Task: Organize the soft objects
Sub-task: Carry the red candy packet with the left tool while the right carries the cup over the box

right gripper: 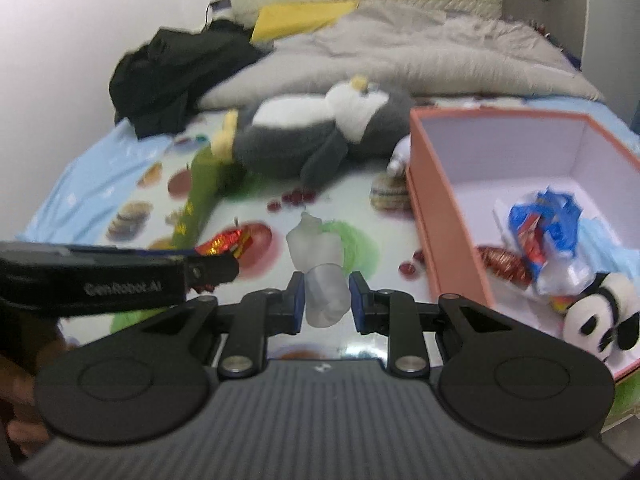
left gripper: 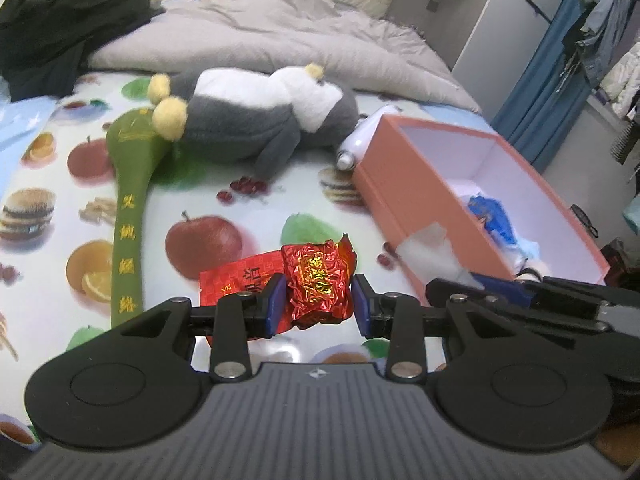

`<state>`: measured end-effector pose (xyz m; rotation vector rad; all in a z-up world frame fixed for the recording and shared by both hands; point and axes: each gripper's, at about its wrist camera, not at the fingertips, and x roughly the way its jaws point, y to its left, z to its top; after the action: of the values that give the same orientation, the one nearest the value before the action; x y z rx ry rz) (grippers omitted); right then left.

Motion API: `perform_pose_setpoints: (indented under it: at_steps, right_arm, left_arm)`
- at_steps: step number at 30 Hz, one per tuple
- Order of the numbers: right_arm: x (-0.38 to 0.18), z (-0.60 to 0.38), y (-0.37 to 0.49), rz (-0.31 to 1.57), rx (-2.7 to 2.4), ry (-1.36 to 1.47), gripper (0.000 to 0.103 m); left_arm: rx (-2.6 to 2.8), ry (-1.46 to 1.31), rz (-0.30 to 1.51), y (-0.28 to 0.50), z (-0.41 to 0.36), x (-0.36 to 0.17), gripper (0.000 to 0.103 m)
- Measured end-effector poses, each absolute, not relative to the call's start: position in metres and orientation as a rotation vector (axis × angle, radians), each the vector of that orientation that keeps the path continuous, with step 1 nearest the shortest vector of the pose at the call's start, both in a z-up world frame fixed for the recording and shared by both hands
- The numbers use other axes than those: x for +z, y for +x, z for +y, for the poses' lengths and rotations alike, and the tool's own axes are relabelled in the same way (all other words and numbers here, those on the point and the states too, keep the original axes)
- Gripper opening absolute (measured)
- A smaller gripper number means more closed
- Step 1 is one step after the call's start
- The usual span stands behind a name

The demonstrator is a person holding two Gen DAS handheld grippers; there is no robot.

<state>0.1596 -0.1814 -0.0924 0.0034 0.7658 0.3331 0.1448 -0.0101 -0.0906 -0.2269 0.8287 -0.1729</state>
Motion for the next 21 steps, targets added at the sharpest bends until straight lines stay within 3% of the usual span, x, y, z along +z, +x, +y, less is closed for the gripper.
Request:
perform_pose_setpoints:
  at_steps: [21]
  right_arm:
    - [0.000,-0.234,0.135,0.598,0.159,0.093,0.028]
  left_arm:
    - [-0.390,-0.200,0.727,0.150,-0.070,0.006,0.041]
